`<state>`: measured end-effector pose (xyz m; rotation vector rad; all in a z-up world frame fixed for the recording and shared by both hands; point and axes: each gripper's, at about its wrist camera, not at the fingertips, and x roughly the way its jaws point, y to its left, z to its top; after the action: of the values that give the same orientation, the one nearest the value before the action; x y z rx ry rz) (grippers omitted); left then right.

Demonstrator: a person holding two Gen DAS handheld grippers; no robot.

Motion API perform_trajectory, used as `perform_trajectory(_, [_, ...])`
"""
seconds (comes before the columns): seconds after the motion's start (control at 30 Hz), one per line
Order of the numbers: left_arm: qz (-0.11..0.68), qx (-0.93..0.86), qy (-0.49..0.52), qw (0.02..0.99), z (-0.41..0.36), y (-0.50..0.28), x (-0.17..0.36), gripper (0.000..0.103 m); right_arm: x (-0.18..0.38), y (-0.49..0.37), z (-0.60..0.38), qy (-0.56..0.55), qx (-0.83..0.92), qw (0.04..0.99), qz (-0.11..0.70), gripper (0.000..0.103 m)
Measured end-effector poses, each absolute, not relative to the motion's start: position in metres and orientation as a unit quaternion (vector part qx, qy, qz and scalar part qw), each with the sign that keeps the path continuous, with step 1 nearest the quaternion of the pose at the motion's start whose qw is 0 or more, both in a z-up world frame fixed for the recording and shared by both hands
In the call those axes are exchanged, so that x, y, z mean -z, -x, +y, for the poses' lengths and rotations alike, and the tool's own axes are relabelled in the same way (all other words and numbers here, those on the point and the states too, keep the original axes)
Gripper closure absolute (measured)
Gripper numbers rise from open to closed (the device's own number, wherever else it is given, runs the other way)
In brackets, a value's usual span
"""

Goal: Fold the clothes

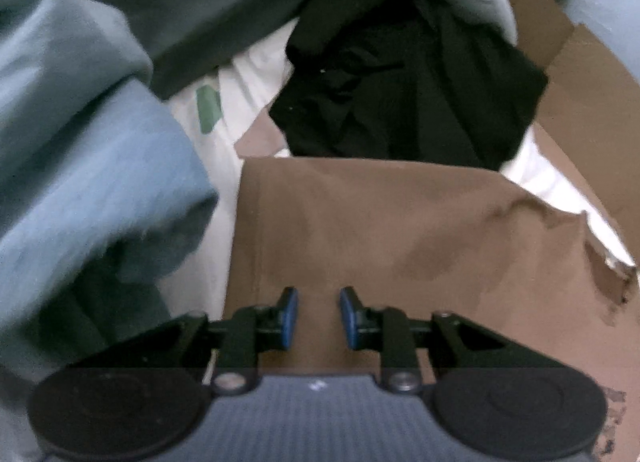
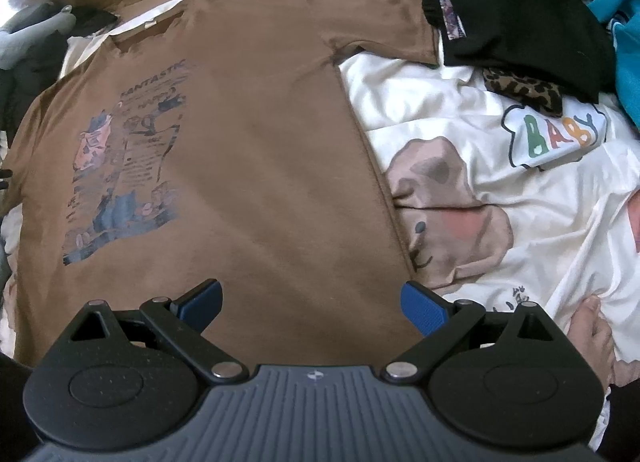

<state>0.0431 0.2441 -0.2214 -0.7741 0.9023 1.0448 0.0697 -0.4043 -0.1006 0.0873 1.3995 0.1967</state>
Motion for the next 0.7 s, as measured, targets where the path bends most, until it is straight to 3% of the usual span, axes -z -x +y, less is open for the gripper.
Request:
perform_trajectory(0.03, [0.417, -0.478, 0.337, 0.696, 0.249, -0.045, 0.222, 0.073, 0.1, -0.07, -0.405, -0.04, -0.089, 0.76, 0.643, 0.004])
perform_trajectory(0.23, [0.413, -0.512, 0.325, 0.68, 0.254, -0.044, 0.209, 0.075, 0.099, -0.069, -0.411, -0.043, -0.081, 0.766, 0.636, 0.004])
perform_trajectory(0.7, [0.394, -0.387, 0.275, 0.787, 0.218, -0.13, 0.167, 0.075, 0.091, -0.073, -0.403, -0.065, -0.09, 0.789, 0.604, 0.004])
